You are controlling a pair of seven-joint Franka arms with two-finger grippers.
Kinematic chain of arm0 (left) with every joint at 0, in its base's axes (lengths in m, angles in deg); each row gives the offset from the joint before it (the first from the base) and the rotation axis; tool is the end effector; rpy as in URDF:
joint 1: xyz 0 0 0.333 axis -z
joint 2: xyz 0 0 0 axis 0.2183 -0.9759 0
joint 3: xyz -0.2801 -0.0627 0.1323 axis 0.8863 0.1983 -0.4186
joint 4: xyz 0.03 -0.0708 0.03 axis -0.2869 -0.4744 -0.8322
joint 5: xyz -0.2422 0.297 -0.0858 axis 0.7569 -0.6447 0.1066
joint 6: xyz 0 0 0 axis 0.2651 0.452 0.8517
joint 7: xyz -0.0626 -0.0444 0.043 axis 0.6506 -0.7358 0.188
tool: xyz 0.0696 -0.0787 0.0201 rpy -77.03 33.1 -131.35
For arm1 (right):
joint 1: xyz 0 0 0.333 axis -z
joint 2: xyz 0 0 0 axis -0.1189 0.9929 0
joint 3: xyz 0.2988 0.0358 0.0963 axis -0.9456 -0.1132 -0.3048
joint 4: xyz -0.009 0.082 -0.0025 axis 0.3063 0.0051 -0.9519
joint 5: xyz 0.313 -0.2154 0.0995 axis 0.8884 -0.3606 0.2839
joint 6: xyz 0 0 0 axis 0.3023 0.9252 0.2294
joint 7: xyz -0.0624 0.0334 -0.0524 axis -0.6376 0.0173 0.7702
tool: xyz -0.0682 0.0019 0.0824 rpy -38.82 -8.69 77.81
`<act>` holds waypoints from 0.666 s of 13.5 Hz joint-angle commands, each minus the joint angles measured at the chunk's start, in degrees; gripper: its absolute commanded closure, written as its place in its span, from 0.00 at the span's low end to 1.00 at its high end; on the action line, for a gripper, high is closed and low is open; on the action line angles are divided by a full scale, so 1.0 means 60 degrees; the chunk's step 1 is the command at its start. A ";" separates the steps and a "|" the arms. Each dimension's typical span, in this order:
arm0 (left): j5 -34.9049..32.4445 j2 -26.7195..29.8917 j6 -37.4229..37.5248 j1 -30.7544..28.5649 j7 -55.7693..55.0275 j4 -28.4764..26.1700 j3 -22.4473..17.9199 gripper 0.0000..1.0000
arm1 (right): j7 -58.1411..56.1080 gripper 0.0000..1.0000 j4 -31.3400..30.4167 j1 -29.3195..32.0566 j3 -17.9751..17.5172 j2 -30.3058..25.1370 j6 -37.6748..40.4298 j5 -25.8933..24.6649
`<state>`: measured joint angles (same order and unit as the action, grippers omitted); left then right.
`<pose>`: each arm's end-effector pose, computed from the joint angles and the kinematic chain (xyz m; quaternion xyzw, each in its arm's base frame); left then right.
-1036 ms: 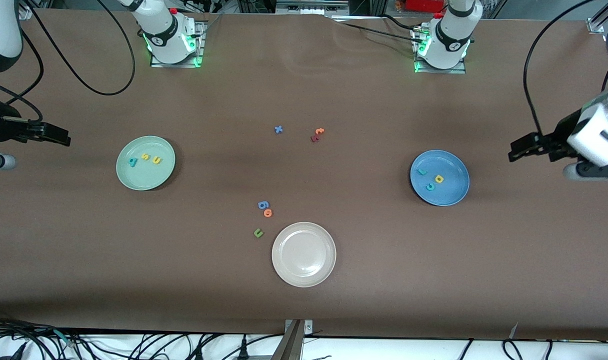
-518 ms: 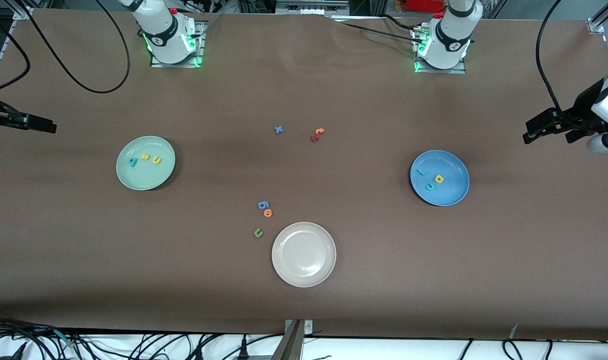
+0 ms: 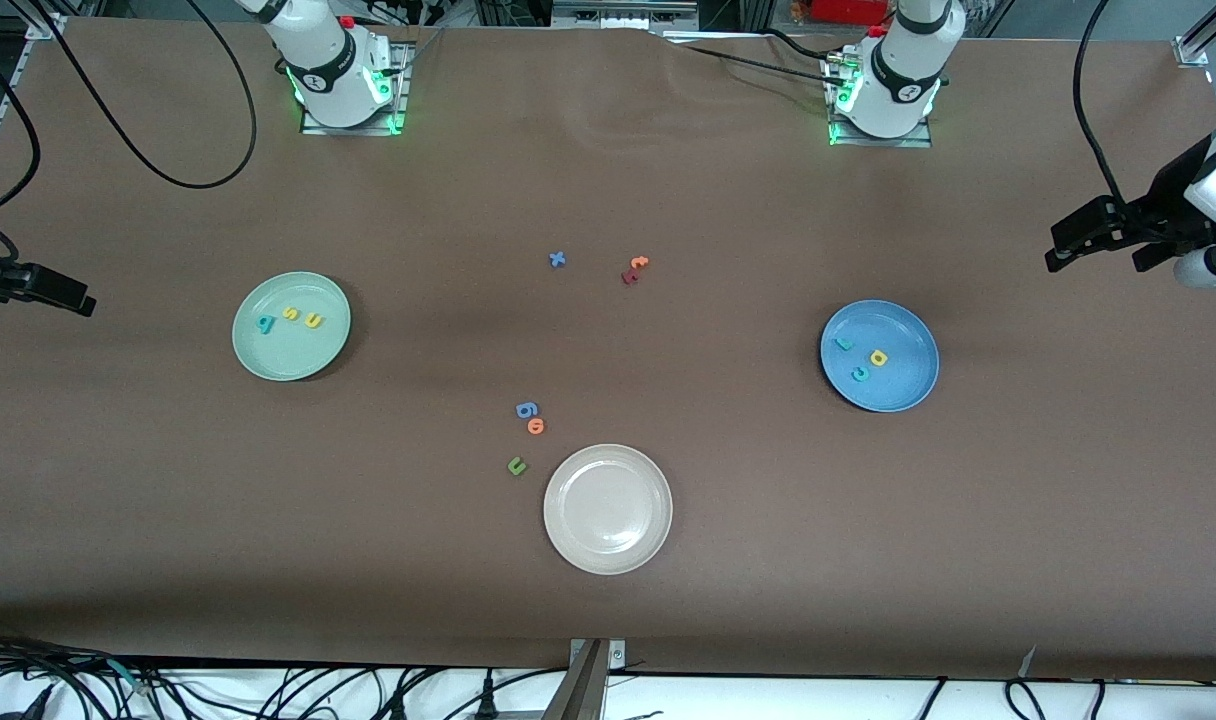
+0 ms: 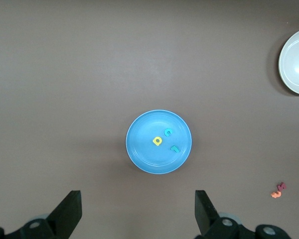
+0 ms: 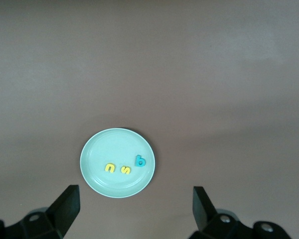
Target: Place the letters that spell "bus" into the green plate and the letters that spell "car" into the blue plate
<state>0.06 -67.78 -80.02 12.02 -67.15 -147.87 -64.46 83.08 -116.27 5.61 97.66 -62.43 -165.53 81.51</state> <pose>0.5666 -0.0171 0.6173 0.9996 0.0187 -0.0093 0.0193 0.6051 -0.0828 0.5465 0.9968 -0.0732 -0.0198 0.0261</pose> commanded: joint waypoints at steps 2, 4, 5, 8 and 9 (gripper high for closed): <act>-0.0172 -0.0075 0.0280 0.0274 0.0012 0.0052 -0.0089 0.00 | 0.0202 0.00 -0.0024 -0.0016 -0.0299 -0.0332 -0.0171 0.0183; -0.0143 -0.0135 0.0339 0.0215 0.0027 0.0097 -0.0059 0.00 | 0.0945 0.01 -0.0053 -0.0016 -0.0681 -0.0580 -0.0143 0.0198; -0.0157 -0.0150 0.0340 0.0229 0.0013 0.0082 -0.0059 0.00 | 0.1094 0.01 -0.0067 -0.0016 -0.0856 -0.0640 -0.0142 0.0198; -0.0201 -0.0208 0.0354 0.0273 0.0012 0.0082 -0.0045 0.00 | 0.1008 0.01 -0.0446 -0.0002 -0.1077 -0.0655 -0.0491 0.0241; -0.0216 -0.0209 0.0354 0.0274 0.0012 0.0068 -0.0045 0.00 | 0.1008 0.01 -0.0521 -0.0016 -0.1107 -0.0698 -0.0610 0.0401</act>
<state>0.06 -68.76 -78.62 13.13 -67.15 -148.03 -64.55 88.82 -116.75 5.18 91.71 -65.29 -167.02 82.37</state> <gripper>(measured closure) 0.000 0.013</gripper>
